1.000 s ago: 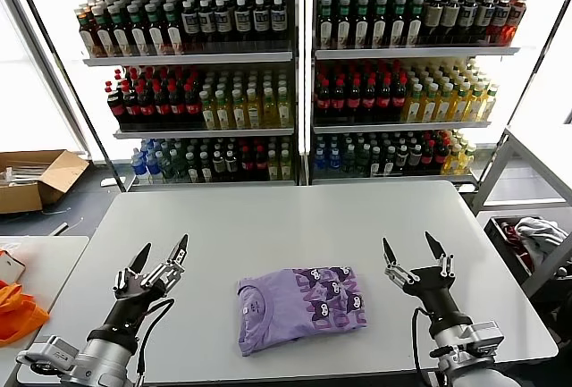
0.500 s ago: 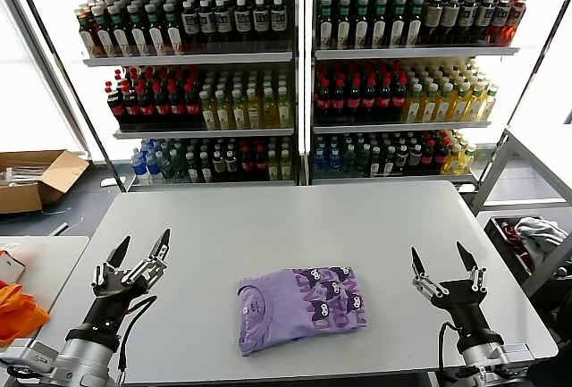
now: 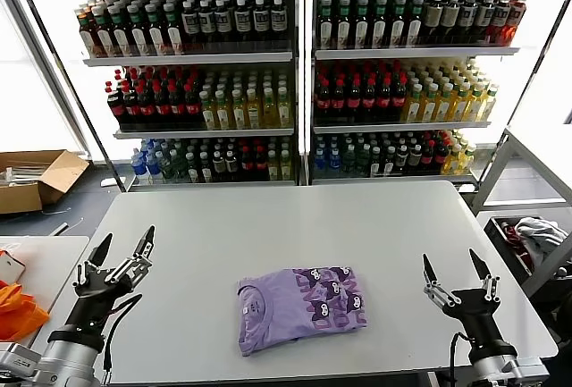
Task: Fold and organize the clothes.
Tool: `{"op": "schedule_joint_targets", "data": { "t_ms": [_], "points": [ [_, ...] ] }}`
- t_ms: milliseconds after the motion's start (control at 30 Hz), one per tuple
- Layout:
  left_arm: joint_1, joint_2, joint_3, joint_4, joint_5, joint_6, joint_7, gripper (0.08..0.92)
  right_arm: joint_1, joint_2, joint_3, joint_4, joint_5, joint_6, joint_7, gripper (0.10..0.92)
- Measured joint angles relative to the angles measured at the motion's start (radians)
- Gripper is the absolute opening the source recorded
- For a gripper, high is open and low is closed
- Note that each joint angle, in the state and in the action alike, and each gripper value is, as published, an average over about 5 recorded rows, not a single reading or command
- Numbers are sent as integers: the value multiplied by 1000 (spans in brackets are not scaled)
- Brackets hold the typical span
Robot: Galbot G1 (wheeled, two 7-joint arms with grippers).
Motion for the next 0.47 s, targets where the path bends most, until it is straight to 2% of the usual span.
{"op": "schedule_joint_targets", "data": {
  "t_ms": [467],
  "points": [
    [12,-21,-29,-14,71,-34,38,823,-20,22,-10,8,-11,9,-10,823]
  ]
}}
